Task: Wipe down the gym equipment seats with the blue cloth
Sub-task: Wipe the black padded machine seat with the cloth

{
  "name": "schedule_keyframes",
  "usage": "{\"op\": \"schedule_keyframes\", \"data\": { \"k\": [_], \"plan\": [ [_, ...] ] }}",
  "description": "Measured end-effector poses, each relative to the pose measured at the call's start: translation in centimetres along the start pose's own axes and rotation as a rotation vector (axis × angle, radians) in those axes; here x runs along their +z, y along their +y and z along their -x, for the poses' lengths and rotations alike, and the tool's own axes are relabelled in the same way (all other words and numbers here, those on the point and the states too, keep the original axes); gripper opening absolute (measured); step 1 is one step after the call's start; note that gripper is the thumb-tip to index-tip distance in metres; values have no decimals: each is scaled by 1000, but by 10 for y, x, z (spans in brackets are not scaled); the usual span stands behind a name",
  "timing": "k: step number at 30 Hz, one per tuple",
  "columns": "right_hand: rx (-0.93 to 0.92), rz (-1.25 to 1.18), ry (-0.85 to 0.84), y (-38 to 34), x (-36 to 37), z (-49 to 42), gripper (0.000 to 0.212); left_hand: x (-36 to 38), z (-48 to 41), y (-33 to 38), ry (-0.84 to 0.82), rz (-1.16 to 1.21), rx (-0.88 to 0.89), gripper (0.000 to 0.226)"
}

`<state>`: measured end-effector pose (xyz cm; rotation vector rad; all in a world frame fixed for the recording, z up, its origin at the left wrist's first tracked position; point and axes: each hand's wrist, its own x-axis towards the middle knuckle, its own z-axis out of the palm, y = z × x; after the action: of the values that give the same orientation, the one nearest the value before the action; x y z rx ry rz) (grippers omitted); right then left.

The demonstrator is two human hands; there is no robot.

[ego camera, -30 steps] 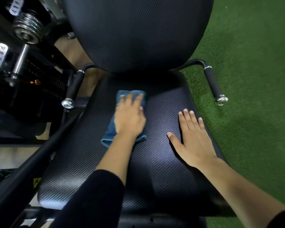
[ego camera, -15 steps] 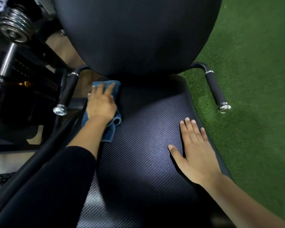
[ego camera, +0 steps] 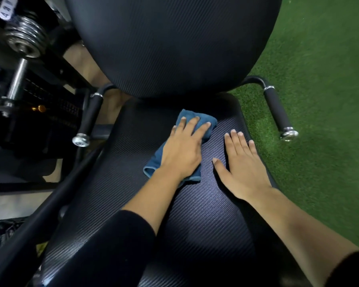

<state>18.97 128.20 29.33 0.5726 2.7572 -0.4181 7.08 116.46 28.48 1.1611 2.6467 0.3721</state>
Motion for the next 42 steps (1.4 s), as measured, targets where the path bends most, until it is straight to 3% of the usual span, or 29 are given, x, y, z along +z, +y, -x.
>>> {"op": "schedule_keyframes", "data": {
  "k": [3,8,12,14,18,21,24,28,32,34,39,42],
  "plan": [
    [-30,-15,18,5,3,2,89,-7,3,-36,7,-45,-61,55],
    [-25,-20,29,5,5,3,87,-20,17,-103,166,-85,-493,54],
    [-18,-14,44,5,6,3,86,-18,11,-78,163,-72,-762,51],
    [-19,-5,53,6,8,3,86,-14,7,-51,133,-70,-678,52],
    [-22,9,67,8,10,3,87,-3,28,3,64,18,-202,52],
    [-28,9,73,8,11,3,87,-7,44,5,22,52,-59,48],
    [-35,-11,74,9,10,3,88,-15,48,-30,47,-23,-119,52],
    [-18,-20,67,9,10,8,89,-27,68,-79,137,-51,-458,52],
    [1,-14,66,6,11,19,91,-26,72,-67,142,-57,-645,51],
    [1,-15,67,5,11,28,92,-24,71,-45,145,-41,-608,52],
    [9,-16,66,4,12,45,91,-15,101,17,49,65,-310,51],
    [33,-11,40,-1,12,56,85,-18,119,32,29,157,-302,49]
  ]
}}
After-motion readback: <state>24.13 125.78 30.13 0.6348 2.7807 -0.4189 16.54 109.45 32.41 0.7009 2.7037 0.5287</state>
